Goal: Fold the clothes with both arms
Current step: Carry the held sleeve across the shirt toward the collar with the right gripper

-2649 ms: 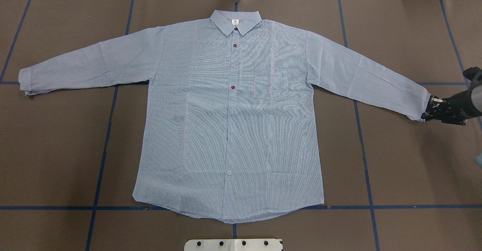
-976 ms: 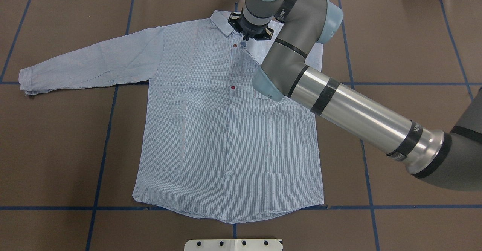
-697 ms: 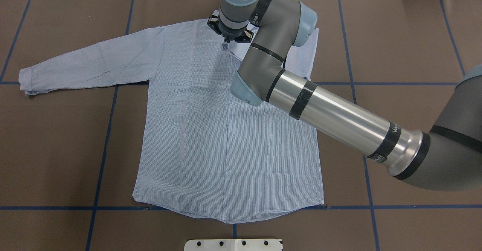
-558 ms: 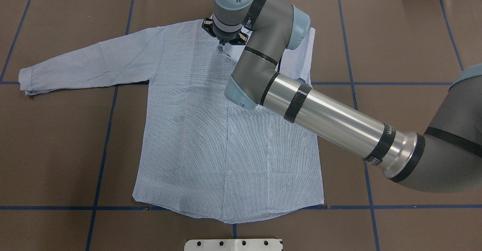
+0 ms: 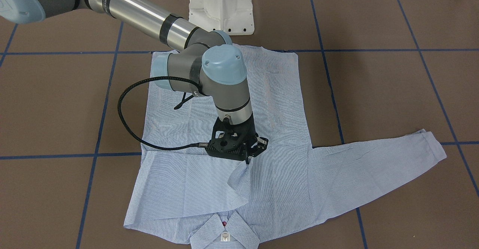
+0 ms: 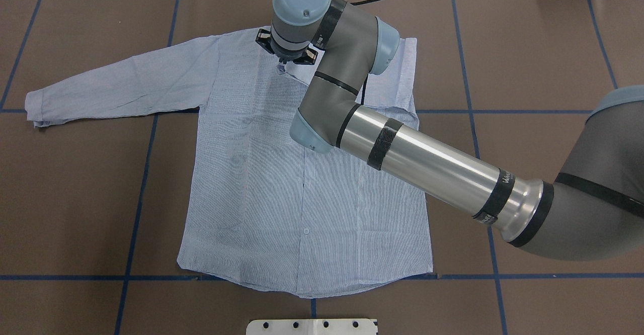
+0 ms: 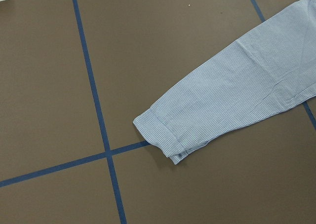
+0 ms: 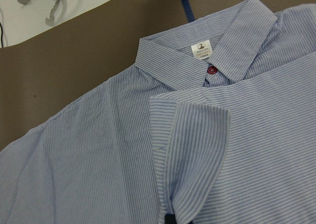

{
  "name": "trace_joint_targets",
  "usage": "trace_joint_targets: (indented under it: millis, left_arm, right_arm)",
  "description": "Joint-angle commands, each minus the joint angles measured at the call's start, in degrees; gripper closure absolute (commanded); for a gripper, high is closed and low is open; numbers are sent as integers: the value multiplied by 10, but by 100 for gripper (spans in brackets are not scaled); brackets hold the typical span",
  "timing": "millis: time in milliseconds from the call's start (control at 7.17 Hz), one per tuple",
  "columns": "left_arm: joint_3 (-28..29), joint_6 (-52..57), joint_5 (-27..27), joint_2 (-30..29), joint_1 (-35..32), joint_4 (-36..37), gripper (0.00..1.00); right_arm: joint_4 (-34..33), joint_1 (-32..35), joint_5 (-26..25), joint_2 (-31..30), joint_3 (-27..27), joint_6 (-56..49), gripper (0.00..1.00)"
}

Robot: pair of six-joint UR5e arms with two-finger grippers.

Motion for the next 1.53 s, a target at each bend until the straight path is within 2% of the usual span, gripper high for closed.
trace_joint_targets:
  millis: [0, 279, 418, 558, 697, 837, 976, 1116, 1255, 1394]
  left_arm:
    - [-1, 0, 0, 0, 0, 0, 0]
    - [-1, 0, -8, 0, 1, -7, 0]
    - [4, -1, -8, -1, 3, -32, 0]
    - [9, -40, -4, -15, 18, -39, 0]
    - [36, -87, -1, -56, 37, -39, 0]
    - [85, -96, 0, -95, 66, -40, 0]
    - [148, -97, 9, -143, 102, -38, 0]
    - [212, -121, 40, -183, 111, -39, 0]
    - [311, -158, 43, -244, 123, -71, 1]
    - [386, -173, 48, -267, 151, -130, 2]
  right_arm:
    - [4, -8, -10, 4, -2, 0, 76]
    - [5, -11, -14, 8, -2, 0, 12]
    - [4, -13, -14, 19, -2, 3, 1]
    - [3, -12, -14, 23, 4, 48, 1]
    - [-11, -10, -7, 15, 34, 75, 1]
    - [-77, -9, -3, -11, 91, 78, 1]
    - [-147, -5, 16, -60, 188, 78, 1]
    - [-181, 21, 57, -122, 294, 77, 1]
    - [-207, 59, 115, -197, 382, 71, 1]
    - [-213, 80, 138, -259, 439, 68, 1]
